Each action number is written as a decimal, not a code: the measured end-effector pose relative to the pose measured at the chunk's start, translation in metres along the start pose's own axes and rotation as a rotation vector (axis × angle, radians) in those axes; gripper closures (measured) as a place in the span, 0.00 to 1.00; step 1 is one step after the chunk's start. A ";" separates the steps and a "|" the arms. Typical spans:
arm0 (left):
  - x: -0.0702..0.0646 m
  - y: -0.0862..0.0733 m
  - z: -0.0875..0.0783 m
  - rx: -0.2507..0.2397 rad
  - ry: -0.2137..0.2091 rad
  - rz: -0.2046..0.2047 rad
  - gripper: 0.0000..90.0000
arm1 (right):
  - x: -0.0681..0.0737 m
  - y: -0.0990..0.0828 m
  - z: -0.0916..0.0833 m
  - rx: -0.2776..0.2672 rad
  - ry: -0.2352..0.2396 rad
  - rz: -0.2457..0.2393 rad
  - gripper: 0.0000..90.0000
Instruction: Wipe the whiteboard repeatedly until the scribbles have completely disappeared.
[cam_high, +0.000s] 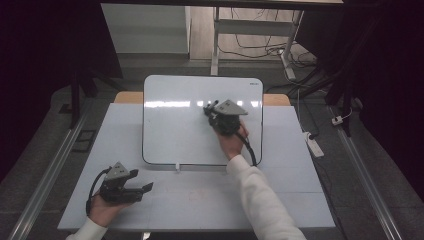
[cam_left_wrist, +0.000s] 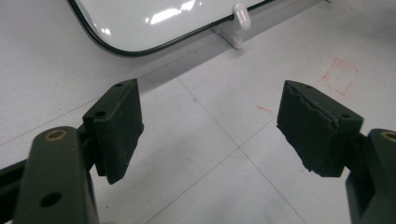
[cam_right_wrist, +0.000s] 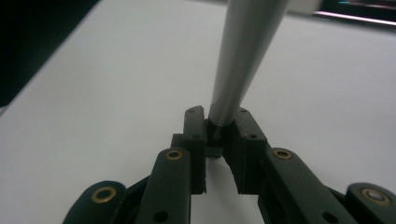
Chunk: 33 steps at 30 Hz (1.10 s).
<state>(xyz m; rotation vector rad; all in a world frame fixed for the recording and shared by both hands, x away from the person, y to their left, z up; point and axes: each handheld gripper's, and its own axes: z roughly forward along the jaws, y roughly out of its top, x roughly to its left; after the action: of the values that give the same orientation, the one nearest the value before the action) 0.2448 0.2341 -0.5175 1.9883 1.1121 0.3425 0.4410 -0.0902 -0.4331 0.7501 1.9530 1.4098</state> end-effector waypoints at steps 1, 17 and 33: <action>0.000 0.000 -0.001 -0.004 0.000 -0.001 0.26 | -0.008 0.002 -0.002 -0.010 -0.033 0.020 0.86; -0.002 0.002 -0.001 -0.008 -0.001 0.003 0.26 | -0.010 -0.013 -0.020 0.019 -0.017 0.014 0.86; 0.000 0.005 0.001 -0.035 0.014 0.005 0.26 | 0.001 -0.024 -0.062 0.081 0.208 0.037 0.86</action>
<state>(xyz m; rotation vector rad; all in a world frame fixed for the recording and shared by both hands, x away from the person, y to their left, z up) 0.2479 0.2321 -0.5141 1.9611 1.1035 0.3767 0.3915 -0.1344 -0.4412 0.7030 2.1760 1.4899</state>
